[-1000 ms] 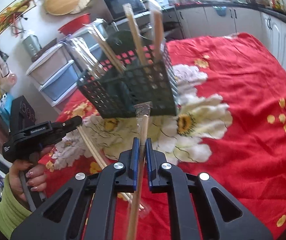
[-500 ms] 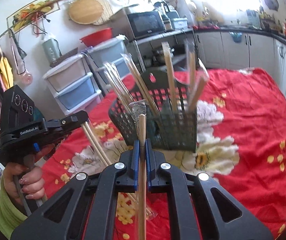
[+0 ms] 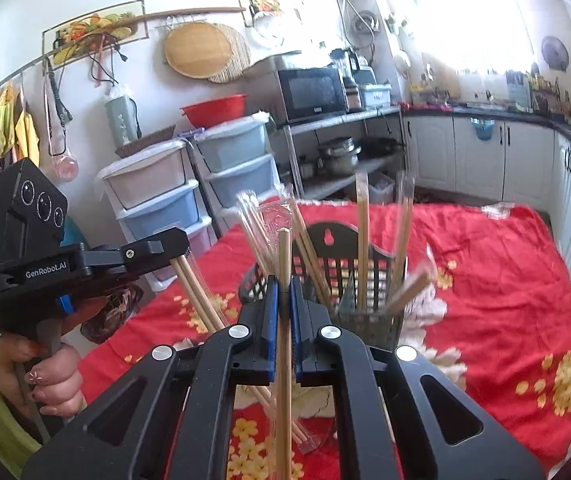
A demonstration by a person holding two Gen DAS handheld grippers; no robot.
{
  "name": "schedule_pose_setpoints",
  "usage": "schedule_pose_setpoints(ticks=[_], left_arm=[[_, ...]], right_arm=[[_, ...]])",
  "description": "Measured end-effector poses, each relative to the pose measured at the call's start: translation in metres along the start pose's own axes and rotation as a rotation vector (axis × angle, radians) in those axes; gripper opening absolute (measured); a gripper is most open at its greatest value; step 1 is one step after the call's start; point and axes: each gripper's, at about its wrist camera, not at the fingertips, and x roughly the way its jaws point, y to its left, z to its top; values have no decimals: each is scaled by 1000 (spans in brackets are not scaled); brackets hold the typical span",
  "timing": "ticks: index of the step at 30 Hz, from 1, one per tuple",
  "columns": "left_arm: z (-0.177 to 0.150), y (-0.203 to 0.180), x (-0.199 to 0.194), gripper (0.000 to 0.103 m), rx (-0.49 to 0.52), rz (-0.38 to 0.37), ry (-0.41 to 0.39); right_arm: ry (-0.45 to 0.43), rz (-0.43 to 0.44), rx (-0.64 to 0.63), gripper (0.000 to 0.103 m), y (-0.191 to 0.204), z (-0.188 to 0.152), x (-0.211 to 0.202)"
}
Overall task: Organize utensils
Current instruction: 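Lift the right tool's chopstick above the caddy while the left tool carries its chopstick there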
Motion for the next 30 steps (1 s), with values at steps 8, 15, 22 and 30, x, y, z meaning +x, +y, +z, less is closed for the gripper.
schedule_pose_setpoints(ticks=[8,15,22,30], left_arm=[[26,-14,-9,3,45,-5,-63],[51,-19,-17,3,73,15,-125],[71,-16,-26,3,85,51,-175],[88,-11,-37,3,97,100,-235]], right_arm=[[-91,-8,-29,6,-1,24,-2],[-174,-20,-57,6,0,47,-3],[-253,-22,-103,6,8,69,-2],[-346,-35,-164,6,16,90,1]])
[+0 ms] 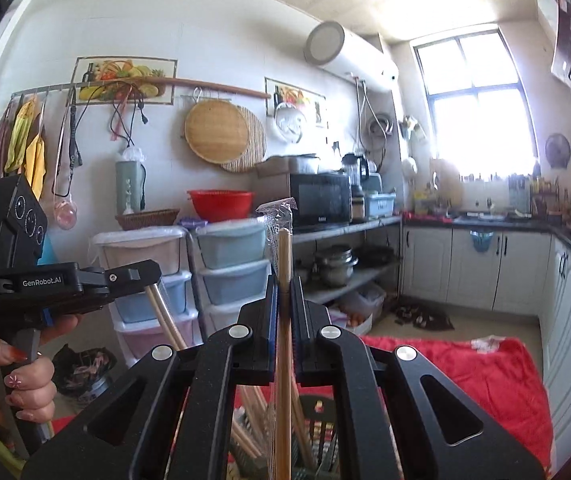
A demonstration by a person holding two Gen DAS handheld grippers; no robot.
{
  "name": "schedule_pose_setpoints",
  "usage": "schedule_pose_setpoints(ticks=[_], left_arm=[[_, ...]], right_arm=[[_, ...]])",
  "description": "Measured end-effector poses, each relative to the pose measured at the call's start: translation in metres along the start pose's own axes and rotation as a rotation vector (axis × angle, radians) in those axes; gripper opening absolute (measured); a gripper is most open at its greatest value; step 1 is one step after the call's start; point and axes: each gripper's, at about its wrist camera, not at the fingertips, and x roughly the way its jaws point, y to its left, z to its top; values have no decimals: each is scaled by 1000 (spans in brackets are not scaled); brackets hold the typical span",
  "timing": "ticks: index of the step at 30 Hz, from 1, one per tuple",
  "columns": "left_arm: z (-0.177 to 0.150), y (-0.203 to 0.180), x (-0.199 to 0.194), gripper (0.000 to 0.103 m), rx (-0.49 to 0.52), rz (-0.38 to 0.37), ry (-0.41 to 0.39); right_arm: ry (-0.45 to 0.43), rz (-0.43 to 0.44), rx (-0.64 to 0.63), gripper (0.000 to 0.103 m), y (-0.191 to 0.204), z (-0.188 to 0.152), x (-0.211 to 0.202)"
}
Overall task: Organize utensils
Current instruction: 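Lift the right tool's chopstick above the caddy while the left tool carries its chopstick there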
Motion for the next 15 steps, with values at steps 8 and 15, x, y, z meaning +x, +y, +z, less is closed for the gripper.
schedule_pose_setpoints(ticks=[8,15], left_arm=[[15,5,7,3,3,51,-49],[9,8,25,3,15,91,-50]], right_arm=[[-74,-9,-46,6,2,8,12],[-96,-14,-36,6,-2,6,31]])
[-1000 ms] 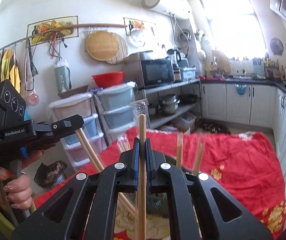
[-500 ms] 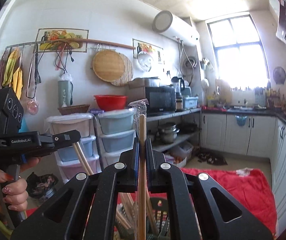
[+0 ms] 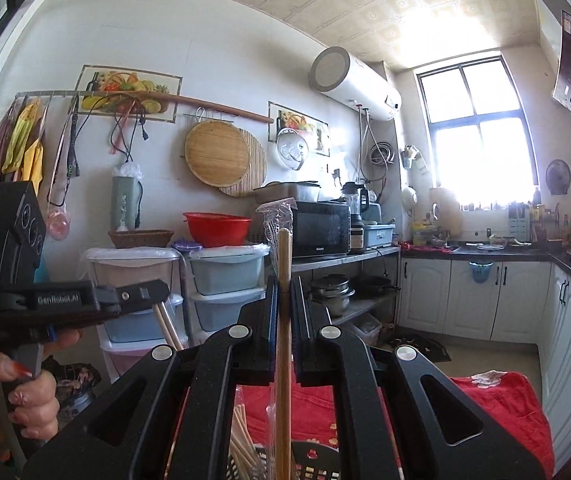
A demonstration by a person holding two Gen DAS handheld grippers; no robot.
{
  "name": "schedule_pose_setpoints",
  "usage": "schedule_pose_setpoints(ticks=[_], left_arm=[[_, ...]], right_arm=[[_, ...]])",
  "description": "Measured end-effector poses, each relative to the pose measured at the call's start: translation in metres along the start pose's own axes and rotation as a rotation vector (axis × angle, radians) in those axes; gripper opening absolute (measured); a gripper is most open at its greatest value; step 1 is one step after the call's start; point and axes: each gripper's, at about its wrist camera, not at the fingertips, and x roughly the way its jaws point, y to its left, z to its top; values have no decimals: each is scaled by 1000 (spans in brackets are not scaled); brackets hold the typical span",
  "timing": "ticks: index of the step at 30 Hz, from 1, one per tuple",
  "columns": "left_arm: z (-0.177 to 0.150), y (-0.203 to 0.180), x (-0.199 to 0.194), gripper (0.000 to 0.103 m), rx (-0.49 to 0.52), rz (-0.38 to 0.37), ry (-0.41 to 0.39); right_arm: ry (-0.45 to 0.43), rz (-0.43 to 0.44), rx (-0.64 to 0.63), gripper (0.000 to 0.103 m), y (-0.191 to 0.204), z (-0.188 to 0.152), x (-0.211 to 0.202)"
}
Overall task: Organize utensils
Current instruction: 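Lift the right tool's chopstick above the caddy while the left tool carries its chopstick there, then lower the right tool's chopstick into the caddy while the left tool lowers its own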
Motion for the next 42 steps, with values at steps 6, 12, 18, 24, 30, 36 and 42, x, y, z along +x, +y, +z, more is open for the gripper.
schedule_pose_setpoints(ticks=[6,12,18,24,30,36,42], left_arm=[[-14,-4,11,3,28,21,3],[-27,-5,21,3,57,41,13],[-43,1,29,3,60,51,45],[-55,4,34,3,59,54,75],[-62,5,35,9,66,71,102],[-64,7,30,37,68,95,111],[-63,9,17,60,63,117,109]], right_arm=[[7,-3,5,6,-1,-12,13],[29,-15,5,6,-4,-34,25],[72,-38,18,6,-9,-59,36],[108,-69,30,7,-12,-75,39],[137,-90,66,24,-18,-84,32],[163,-110,95,35,-24,-84,17],[193,-117,111,48,-26,-78,-4]])
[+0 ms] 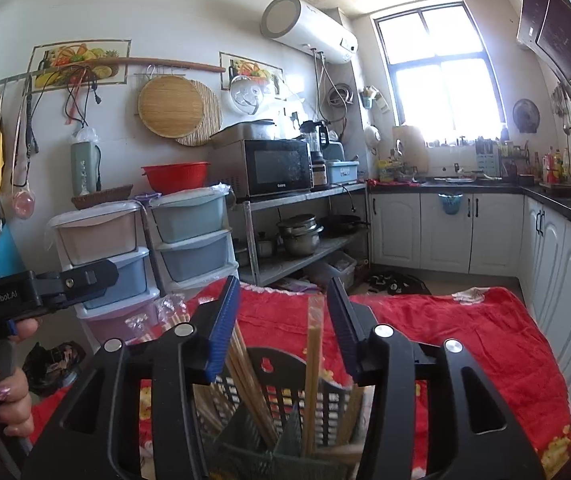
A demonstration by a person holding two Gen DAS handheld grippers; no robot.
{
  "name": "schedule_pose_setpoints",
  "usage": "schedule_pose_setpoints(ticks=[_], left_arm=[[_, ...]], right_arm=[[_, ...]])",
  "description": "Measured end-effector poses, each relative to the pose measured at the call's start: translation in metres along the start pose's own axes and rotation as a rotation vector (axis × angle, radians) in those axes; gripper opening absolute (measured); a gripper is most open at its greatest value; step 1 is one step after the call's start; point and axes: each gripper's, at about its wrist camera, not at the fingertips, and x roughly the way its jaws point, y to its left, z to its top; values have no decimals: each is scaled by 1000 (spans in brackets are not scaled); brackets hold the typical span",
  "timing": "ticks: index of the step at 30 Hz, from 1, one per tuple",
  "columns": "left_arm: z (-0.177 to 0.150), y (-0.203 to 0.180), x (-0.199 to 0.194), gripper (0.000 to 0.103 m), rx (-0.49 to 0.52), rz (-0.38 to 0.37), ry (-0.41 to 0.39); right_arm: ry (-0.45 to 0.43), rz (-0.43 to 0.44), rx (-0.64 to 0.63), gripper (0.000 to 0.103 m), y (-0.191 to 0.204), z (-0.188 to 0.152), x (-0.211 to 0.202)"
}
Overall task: Organize utensils
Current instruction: 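Lower the right tool's chopstick into the caddy while the left tool lowers its own, then open the right tool to release its chopstick while the left tool releases its own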
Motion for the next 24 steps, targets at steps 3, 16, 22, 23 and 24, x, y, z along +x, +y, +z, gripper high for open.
schedule_pose_setpoints(ticks=[3,16,22,23,24], left_arm=[[0,1,-8,75,-2,9,-8],[-16,9,-33,92,-17,18,-2],[-34,7,-40,92,-15,26,14],[-38,7,-41,92,-11,33,21],[-42,6,-42,92,-6,41,26]], right_arm=[[21,-9,3,54,0,0,-13],[86,-16,-10,76,9,-16,-58],[106,-27,-15,86,13,-28,-72],[113,-28,-13,87,13,-31,-74],[122,-27,-11,88,13,-34,-77]])
